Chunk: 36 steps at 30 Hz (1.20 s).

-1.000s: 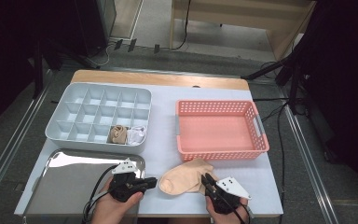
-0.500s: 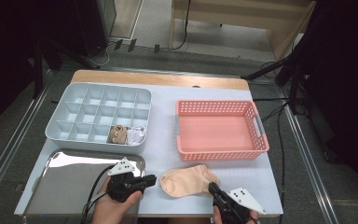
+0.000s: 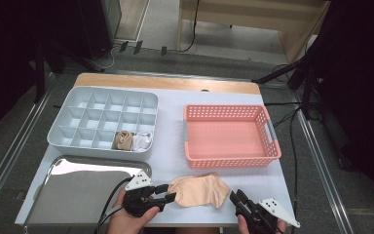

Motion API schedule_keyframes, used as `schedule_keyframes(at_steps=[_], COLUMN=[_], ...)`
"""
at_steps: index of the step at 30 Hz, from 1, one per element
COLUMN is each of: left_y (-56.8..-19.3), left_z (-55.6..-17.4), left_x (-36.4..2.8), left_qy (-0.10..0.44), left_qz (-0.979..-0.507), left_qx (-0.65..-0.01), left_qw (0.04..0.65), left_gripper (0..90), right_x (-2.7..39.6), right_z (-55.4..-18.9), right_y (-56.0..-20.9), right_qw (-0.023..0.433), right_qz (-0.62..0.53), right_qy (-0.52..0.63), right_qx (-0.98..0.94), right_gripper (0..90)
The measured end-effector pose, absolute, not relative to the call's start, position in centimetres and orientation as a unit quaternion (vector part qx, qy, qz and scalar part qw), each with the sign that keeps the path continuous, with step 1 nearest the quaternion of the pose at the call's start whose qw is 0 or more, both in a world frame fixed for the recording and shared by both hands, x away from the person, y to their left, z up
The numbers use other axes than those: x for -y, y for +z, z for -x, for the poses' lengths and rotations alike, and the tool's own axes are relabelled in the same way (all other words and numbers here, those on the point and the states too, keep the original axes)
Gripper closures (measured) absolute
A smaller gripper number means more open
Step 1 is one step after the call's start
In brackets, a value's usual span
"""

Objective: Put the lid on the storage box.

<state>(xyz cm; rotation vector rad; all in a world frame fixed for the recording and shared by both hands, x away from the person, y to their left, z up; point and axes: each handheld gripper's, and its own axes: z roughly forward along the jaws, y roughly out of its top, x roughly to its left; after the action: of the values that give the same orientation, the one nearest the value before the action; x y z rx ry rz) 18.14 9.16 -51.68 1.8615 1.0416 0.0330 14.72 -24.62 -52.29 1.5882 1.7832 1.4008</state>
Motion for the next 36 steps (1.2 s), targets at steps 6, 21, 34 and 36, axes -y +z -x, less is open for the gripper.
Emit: schedule_keyframes(at_steps=[6,21,34,36], left_y=[-52.2,-52.1,-52.0,-52.0], left_z=[-18.3,-18.7,-19.3,-19.4], left_x=[-8.8,-9.6,-9.8,-9.8], left_qy=[0.025,0.031,0.027,0.026], left_qz=[-0.776,-0.774,-0.769,-0.768], left_qx=[-0.433,-0.438,-0.441,-0.444], left_qw=[0.459,0.457,0.462,0.462], left_gripper=[73.4,90.0,90.0,89.6], right_x=[23.1,22.0,22.8,22.7], right_z=[-15.8,-15.7,-16.9,-17.2], right_y=[-52.8,-53.0,-52.6,-52.8], right_qw=[0.215,0.227,0.237,0.235], right_qz=[-0.537,-0.518,-0.518,-0.521], right_qy=[0.487,0.447,0.463,0.459], right_qx=[-0.654,-0.693,-0.679,-0.680], right_gripper=[67.9,85.6,85.5,84.7])
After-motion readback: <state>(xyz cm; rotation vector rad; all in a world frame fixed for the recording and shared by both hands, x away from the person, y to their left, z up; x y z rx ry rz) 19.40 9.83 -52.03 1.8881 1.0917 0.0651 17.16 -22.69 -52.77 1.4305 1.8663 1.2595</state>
